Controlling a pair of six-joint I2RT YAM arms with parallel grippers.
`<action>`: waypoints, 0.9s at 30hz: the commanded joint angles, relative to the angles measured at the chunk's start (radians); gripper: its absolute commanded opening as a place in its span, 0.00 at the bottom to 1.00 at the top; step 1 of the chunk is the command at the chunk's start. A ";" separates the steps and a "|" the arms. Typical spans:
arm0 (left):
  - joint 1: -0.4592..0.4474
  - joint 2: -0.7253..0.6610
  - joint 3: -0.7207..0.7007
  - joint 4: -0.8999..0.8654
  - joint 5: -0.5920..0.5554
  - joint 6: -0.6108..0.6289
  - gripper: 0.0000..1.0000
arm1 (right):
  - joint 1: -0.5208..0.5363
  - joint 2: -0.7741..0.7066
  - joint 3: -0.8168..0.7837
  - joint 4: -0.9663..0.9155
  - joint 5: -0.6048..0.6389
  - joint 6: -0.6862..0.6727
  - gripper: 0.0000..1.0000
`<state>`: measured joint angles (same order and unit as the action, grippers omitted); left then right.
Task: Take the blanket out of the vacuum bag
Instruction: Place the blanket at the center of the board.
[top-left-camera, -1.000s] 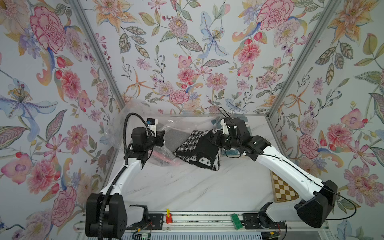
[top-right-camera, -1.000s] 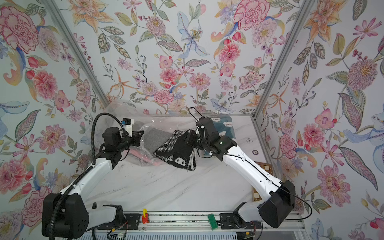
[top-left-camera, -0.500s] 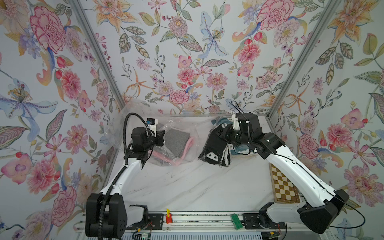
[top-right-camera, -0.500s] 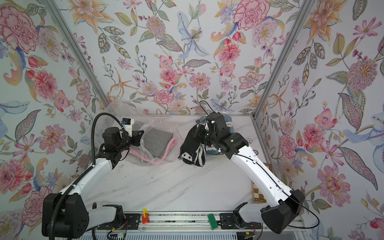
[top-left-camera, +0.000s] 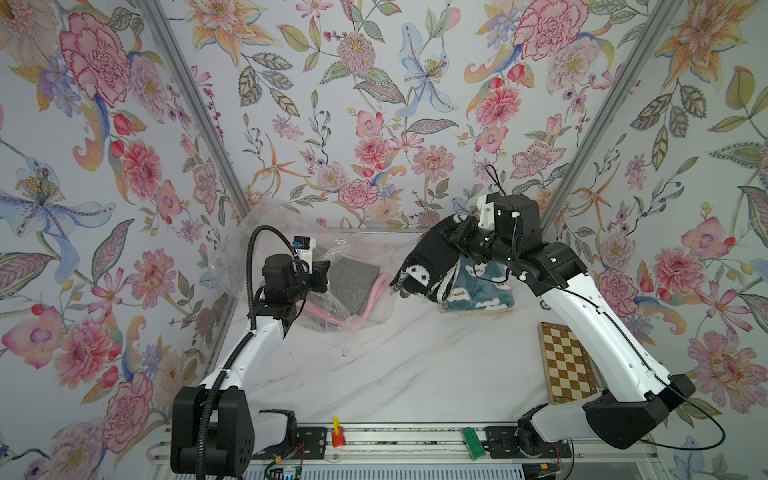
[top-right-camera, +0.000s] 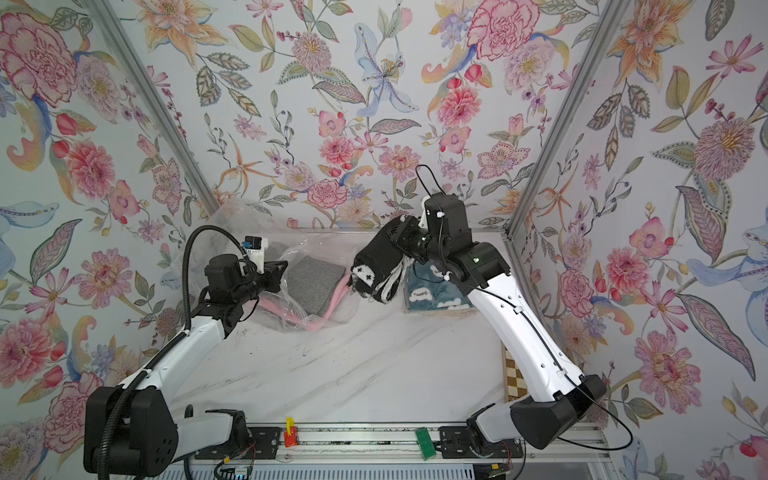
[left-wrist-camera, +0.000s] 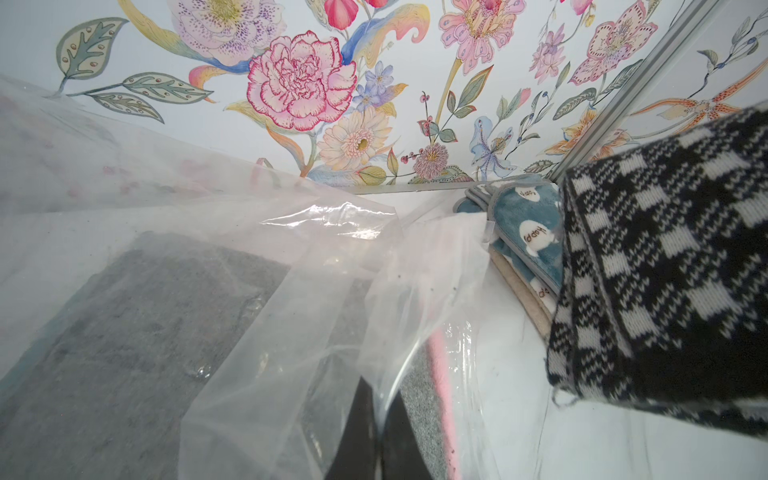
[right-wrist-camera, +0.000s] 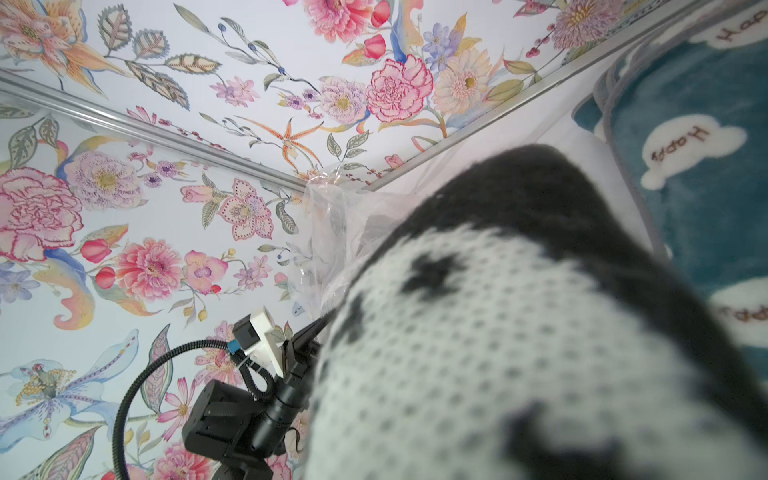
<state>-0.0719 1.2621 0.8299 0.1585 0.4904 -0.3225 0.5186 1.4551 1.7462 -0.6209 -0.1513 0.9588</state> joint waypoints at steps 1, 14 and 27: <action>0.014 -0.018 -0.005 0.030 -0.007 -0.004 0.04 | -0.015 0.048 0.079 0.047 0.039 0.010 0.00; 0.012 -0.029 -0.018 0.034 0.008 -0.012 0.05 | -0.108 0.331 0.379 0.144 0.138 0.160 0.00; 0.008 -0.013 -0.020 0.043 0.033 -0.021 0.05 | -0.189 0.489 0.370 0.449 0.207 0.359 0.00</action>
<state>-0.0719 1.2606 0.8223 0.1627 0.5064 -0.3374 0.3431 1.8938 2.0998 -0.3676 0.0456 1.2423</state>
